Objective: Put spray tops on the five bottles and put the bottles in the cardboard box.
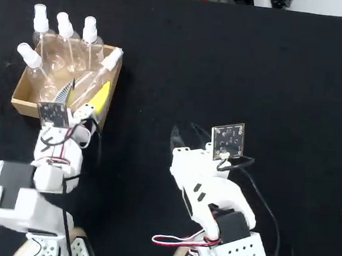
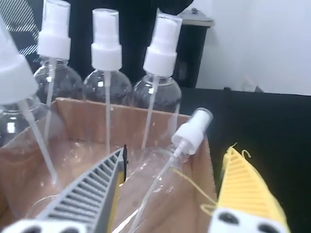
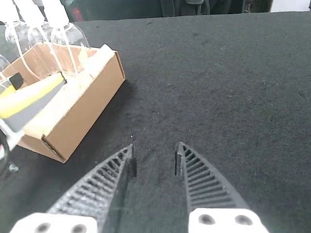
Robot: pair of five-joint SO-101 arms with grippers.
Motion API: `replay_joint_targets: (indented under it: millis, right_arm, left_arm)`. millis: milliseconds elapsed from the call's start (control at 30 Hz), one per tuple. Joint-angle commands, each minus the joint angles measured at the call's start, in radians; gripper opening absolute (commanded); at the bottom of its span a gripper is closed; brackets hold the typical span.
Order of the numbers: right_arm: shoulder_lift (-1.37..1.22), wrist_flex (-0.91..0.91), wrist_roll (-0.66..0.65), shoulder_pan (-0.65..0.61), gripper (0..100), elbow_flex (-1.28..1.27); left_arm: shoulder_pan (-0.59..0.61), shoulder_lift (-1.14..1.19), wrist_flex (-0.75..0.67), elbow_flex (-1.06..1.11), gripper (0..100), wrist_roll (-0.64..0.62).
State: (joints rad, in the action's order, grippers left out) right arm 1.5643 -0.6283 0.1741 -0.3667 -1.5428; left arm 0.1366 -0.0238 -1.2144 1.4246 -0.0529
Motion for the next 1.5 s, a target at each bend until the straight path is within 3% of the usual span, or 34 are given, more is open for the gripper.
replay_joint_targets:
  millis: [0,200,333,467,700,933,1467]
  right_arm:
    - [0.018,0.029,-0.009,-0.002,12.7,0.008]
    - [0.018,0.031,-0.009,-0.002,12.7,0.008]
    - [0.018,0.031,-0.009,-0.002,12.7,0.008]
    - [0.018,0.031,-0.009,-0.002,12.7,0.008]
    - [0.018,0.031,-0.009,-0.002,12.7,0.008]
    - [0.018,0.031,-0.009,-0.002,12.7,0.008]
    - [0.018,0.031,-0.009,-0.002,12.7,0.007]
  left_arm:
    - [0.044,-0.232,0.371,-0.067,30,0.003]
    - [0.038,-0.514,1.074,-0.205,30,0.006]
    - [0.042,-0.562,1.355,-0.34,30,0.017]
    - [0.036,-0.517,1.427,-0.438,30,0.11]
    - [0.024,-0.301,1.64,-0.708,30,0.144]
    - [0.025,-0.126,1.809,-0.937,30,0.327]
    - [0.044,-0.06,1.708,-0.963,30,0.603]
